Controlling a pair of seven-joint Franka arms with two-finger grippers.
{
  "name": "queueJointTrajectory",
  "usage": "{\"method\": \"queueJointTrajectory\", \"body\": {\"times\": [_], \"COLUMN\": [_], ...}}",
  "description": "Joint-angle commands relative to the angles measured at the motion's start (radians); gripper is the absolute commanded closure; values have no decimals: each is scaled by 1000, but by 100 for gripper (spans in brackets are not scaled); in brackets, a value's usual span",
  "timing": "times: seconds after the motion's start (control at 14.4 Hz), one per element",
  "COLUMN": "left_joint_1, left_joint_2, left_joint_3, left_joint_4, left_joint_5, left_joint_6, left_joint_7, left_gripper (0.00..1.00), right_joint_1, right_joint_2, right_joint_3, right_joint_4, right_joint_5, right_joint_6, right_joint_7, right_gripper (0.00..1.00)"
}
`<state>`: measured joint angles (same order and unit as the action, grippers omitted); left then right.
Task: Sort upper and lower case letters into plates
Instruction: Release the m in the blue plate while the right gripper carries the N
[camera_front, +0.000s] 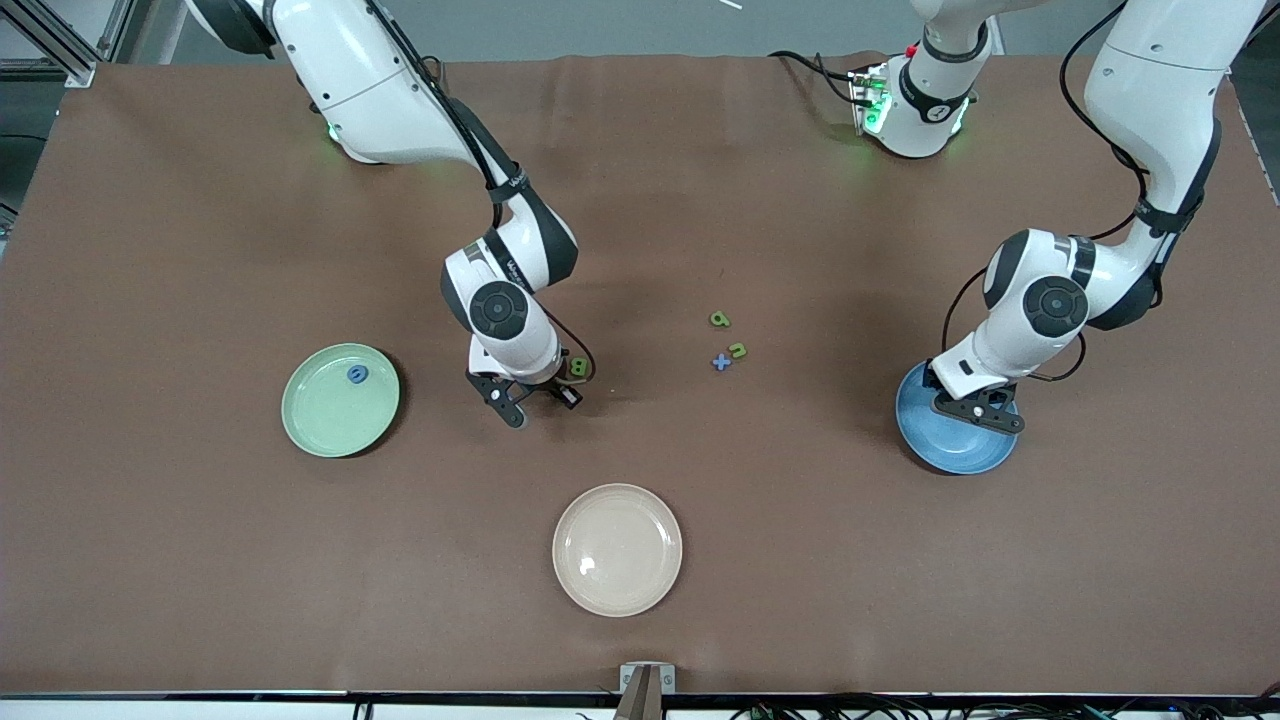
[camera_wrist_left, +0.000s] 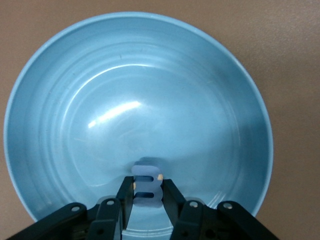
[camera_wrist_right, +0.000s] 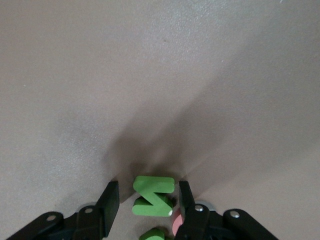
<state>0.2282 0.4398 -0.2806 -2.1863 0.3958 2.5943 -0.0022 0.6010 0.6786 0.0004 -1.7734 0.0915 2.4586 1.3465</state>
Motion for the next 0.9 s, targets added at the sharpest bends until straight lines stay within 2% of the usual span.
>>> {"method": "queueJointTrajectory", "body": {"times": [0.0, 0.14, 0.21, 0.28, 0.55, 0.83], "left_joint_1": [-6, -7, -6, -6, -7, -27], "left_joint_2": [-30, -75, -91, -105, -109, -90], "left_joint_3": [-5, -23, -53, -90, -279, -434], "left_joint_4": [7, 5, 11, 19, 77, 114], "left_joint_5": [24, 9, -6, -17, -25, -86], "left_joint_6": [-3, -23, -64, -101, -224, -252], "left_joint_7": [-27, -27, -62, -135, -575, -1043], "left_gripper": [1, 0, 0, 0, 0, 0], "right_joint_1": [14, 13, 10, 2, -53, -176], "right_joint_2": [7, 4, 1, -1, -53, -186], "right_joint_3": [-11, -11, -11, -11, -22, -22], "right_joint_4": [5, 5, 5, 5, -3, -136], "right_joint_5": [-12, -12, -12, -13, -26, -26], "right_joint_6": [-1, -7, -12, -16, -113, -121], "right_joint_7": [23, 23, 22, 17, -84, -318], "right_gripper": [66, 86, 94, 97, 99, 99]}}
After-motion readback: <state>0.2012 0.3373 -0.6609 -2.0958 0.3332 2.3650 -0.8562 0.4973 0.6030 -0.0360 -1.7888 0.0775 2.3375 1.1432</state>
